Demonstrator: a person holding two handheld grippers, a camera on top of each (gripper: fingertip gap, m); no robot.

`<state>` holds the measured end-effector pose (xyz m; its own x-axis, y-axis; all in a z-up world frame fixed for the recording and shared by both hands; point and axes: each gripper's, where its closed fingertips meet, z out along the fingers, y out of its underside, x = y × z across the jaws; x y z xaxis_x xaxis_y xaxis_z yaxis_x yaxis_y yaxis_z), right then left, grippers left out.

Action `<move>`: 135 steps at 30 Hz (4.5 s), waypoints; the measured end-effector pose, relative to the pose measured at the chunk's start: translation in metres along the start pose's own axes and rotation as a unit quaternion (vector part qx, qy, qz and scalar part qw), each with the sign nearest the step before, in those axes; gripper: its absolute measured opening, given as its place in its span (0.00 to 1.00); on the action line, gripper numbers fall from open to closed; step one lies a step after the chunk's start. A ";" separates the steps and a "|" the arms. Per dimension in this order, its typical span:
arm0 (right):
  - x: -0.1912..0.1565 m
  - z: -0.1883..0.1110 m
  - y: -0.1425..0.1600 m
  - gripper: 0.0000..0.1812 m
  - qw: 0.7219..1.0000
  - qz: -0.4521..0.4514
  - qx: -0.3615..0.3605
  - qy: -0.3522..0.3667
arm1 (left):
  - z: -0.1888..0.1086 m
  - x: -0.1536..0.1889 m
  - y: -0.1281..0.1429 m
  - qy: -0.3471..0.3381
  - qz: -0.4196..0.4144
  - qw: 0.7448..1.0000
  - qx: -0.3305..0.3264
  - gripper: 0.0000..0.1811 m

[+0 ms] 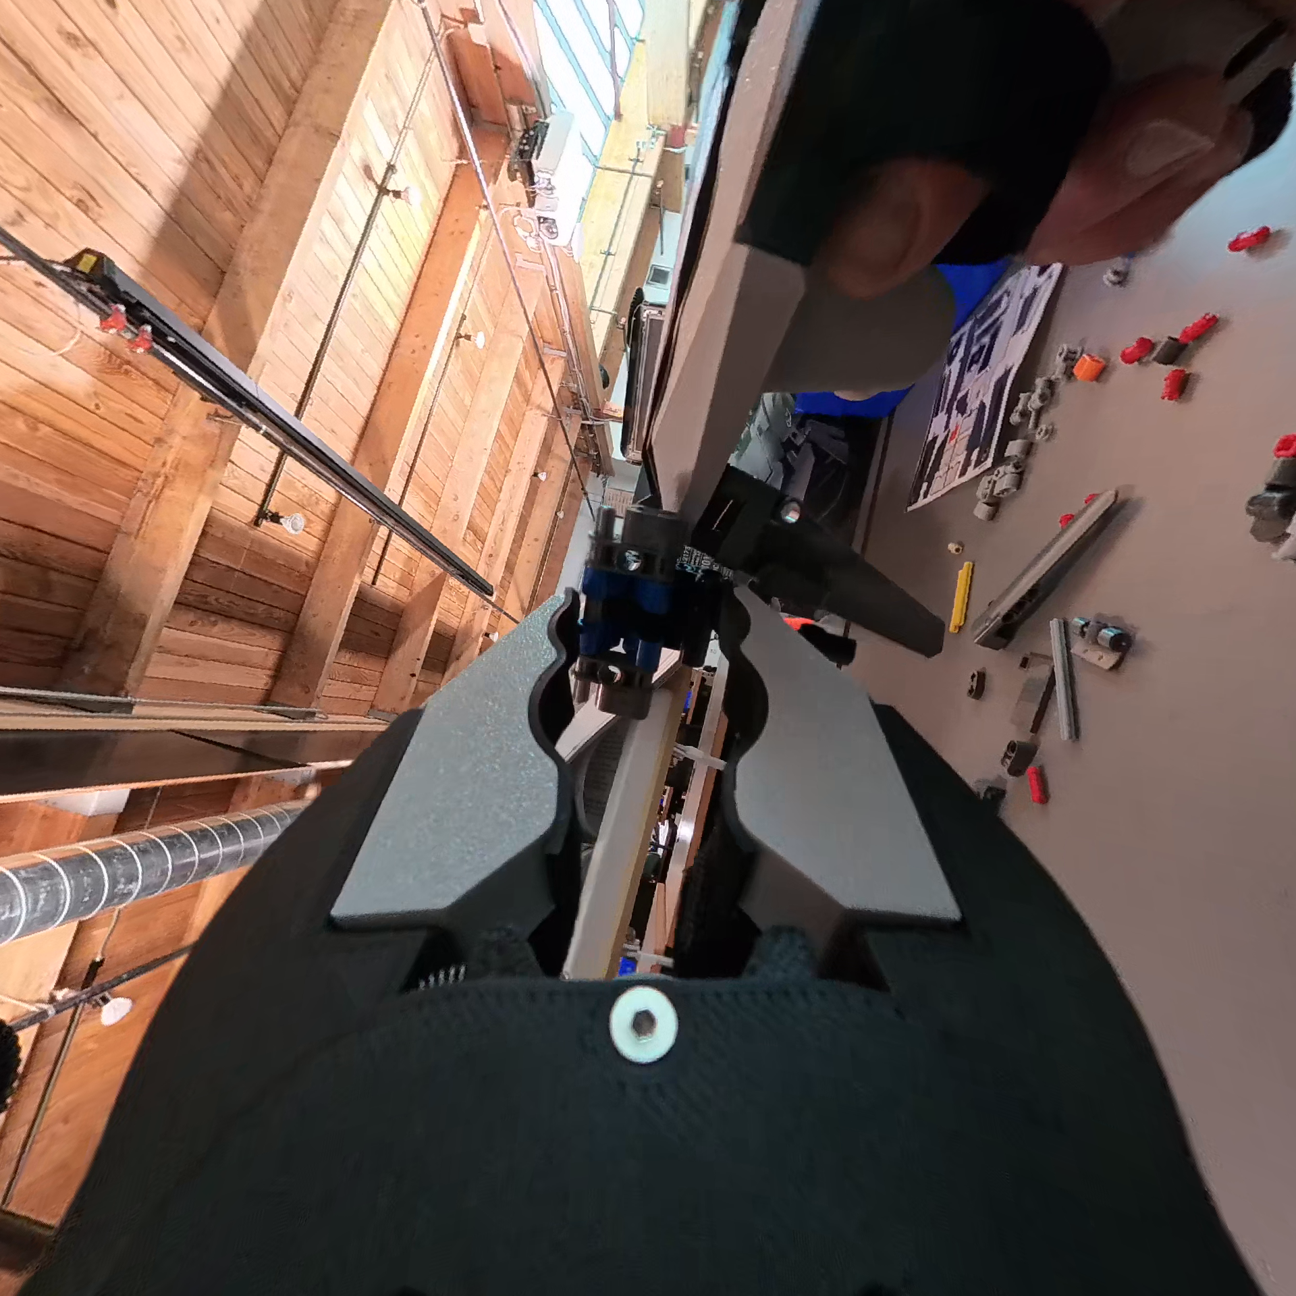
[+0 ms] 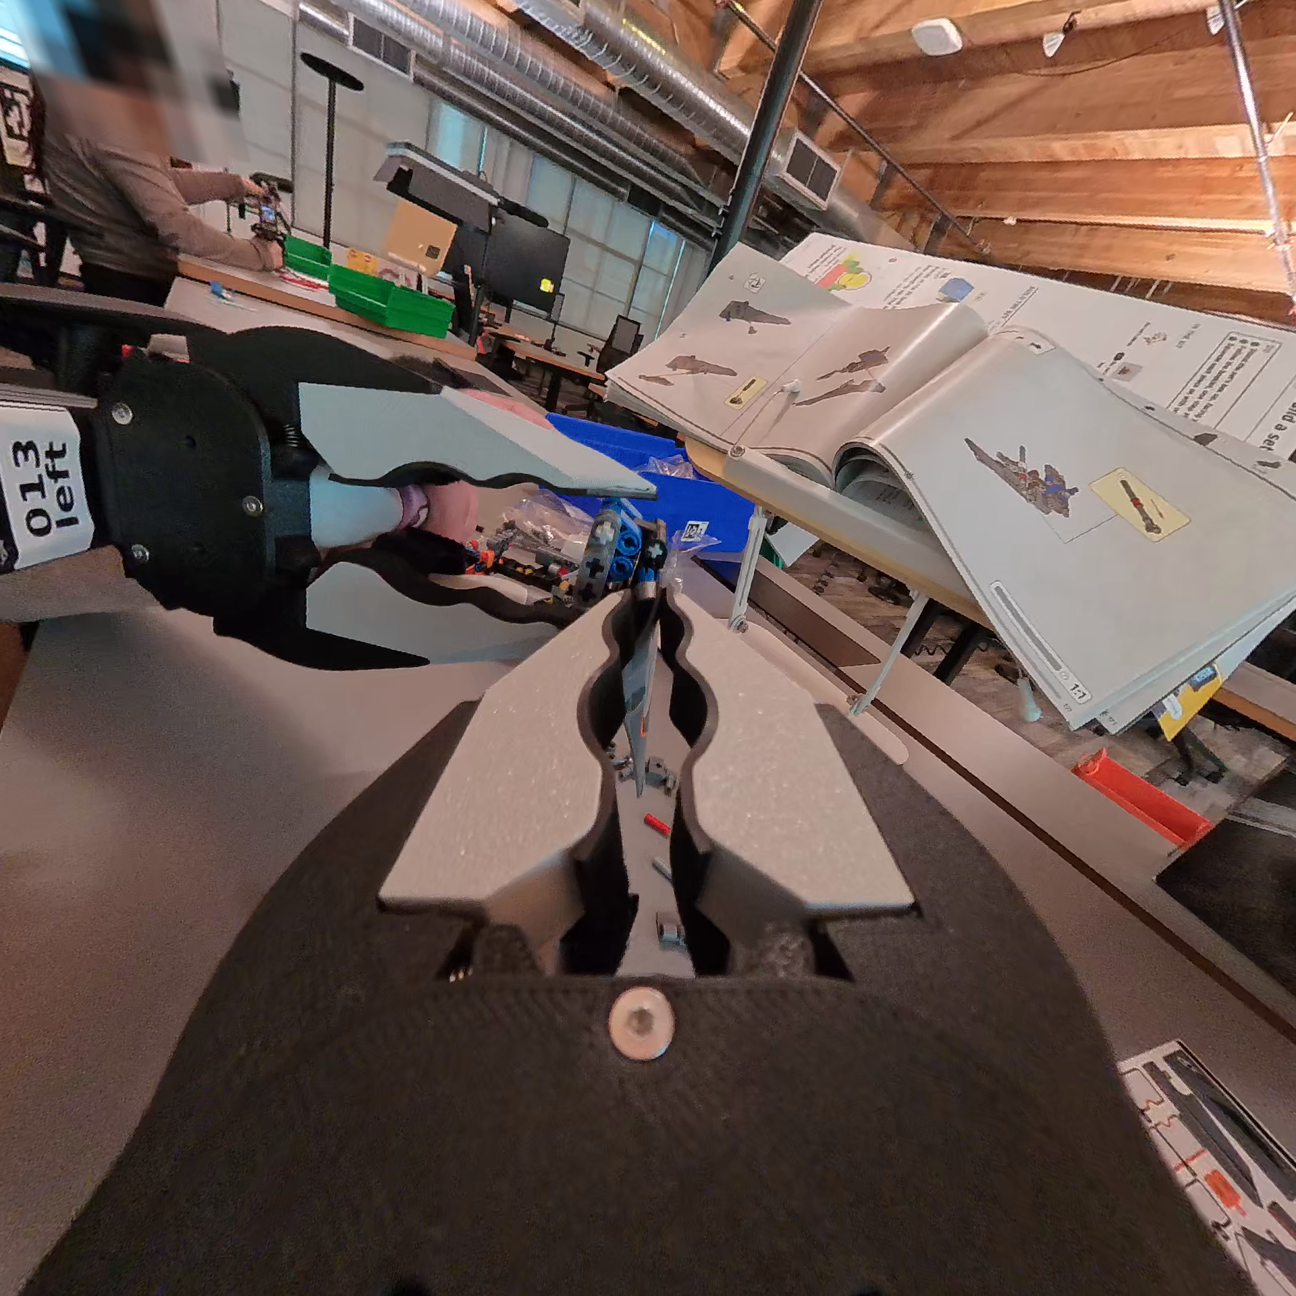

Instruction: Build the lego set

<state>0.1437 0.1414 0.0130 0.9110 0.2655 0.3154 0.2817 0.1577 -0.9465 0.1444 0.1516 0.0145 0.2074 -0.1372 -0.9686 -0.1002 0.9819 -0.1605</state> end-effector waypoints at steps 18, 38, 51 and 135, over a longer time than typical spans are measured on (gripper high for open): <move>-0.005 0.001 0.004 0.02 1.000 -0.010 -0.024 -0.011 | -0.004 0.006 0.000 0.012 0.060 0.998 0.000 0.19; -0.007 0.006 0.009 0.02 0.999 -0.012 -0.048 0.014 | -0.005 0.009 0.006 0.007 0.090 0.996 -0.017 0.18; -0.009 0.007 0.018 0.02 0.992 -0.082 -0.090 0.020 | -0.008 0.018 0.009 0.030 0.119 0.992 -0.028 0.18; -0.006 -0.012 -0.001 0.14 0.961 0.199 0.019 -0.190 | -0.012 0.000 -0.007 0.095 -0.081 0.992 0.030 0.18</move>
<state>0.1420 0.1280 0.0114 0.7670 0.6387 -0.0610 -0.0839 0.0056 -0.9965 0.1331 0.1433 0.0130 0.0285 -0.3111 -0.9499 -0.0216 0.9499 -0.3117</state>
